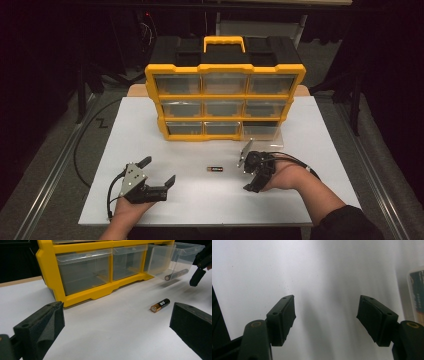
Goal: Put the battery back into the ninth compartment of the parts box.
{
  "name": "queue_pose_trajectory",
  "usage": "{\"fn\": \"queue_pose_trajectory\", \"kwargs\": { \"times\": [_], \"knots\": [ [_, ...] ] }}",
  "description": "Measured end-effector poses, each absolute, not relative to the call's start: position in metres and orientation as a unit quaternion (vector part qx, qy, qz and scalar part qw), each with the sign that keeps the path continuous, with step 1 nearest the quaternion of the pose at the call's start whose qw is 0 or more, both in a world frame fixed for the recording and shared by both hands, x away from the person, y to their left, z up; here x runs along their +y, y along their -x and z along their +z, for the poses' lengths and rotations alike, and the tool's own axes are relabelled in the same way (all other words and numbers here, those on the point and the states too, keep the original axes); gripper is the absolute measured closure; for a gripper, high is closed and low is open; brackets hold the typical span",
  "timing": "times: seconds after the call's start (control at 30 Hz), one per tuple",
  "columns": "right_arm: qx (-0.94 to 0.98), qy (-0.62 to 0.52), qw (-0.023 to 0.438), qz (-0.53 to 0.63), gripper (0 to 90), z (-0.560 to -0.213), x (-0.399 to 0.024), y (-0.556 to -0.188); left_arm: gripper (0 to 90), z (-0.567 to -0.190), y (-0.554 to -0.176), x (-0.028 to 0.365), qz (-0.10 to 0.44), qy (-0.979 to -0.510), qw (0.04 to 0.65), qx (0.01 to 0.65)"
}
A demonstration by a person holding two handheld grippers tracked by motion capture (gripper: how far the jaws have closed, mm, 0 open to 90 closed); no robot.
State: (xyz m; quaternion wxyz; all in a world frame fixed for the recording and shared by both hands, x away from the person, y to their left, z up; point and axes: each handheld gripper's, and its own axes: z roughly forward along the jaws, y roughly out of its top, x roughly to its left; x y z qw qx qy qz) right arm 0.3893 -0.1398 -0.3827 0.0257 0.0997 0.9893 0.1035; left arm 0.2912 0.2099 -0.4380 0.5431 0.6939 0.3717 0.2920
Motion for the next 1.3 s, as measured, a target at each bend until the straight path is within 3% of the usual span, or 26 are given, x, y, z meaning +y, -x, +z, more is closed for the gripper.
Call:
{"fn": "queue_pose_trajectory", "kwargs": {
  "times": [0.87,1.3],
  "knots": [
    [0.988,-0.067,0.035,0.136,30.0,-0.383,-0.092,-0.392,0.3,-0.438,-0.291,0.210,0.292,-0.695,0.544,0.369],
    [0.986,-0.063,0.045,0.145,34.1,-0.381,-0.073,-0.401,0.3,-0.437,-0.291,0.210,0.291,-0.693,0.547,0.368]
  ]
}}
